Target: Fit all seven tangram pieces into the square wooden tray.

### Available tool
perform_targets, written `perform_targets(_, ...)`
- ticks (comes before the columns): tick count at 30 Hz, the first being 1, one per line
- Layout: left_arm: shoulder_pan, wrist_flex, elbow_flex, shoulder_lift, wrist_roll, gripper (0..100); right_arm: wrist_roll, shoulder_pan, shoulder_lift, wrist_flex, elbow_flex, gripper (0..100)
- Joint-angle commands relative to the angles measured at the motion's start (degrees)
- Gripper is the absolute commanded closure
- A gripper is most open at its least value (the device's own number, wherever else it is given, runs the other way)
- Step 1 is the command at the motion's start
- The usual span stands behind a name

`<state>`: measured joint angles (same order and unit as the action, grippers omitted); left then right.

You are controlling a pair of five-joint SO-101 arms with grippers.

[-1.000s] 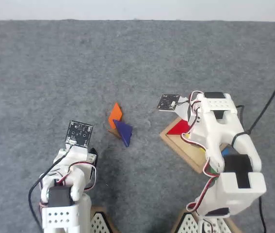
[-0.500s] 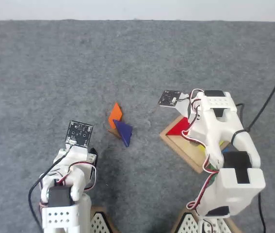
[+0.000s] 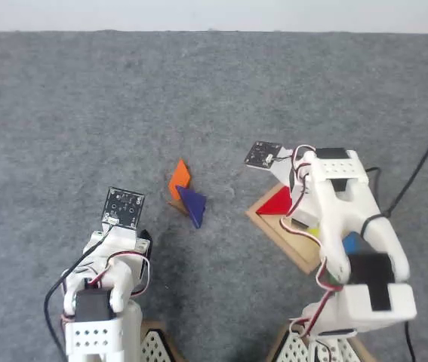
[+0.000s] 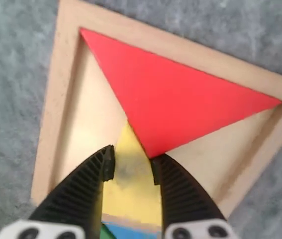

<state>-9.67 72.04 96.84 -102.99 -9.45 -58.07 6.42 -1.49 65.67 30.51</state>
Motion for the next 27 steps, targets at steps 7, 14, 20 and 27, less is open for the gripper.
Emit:
perform_targets(7,-0.3,0.2,-0.4,-0.9,-0.7,87,0.4,-6.5,9.0,2.0,-0.4,99.1)
perform_targets(14,-0.3,0.2,-0.4,-0.9,-0.7,87,0.5,-3.9,9.4,3.0,0.2,99.1)
perform_targets(20,-0.3,0.2,-0.4,-0.9,-0.7,87,3.7,5.6,9.5,3.6,2.4,99.1)
perform_targets(27,-0.3,0.2,-0.4,-0.9,-0.7,87,3.7,8.2,9.0,4.0,2.5,99.1)
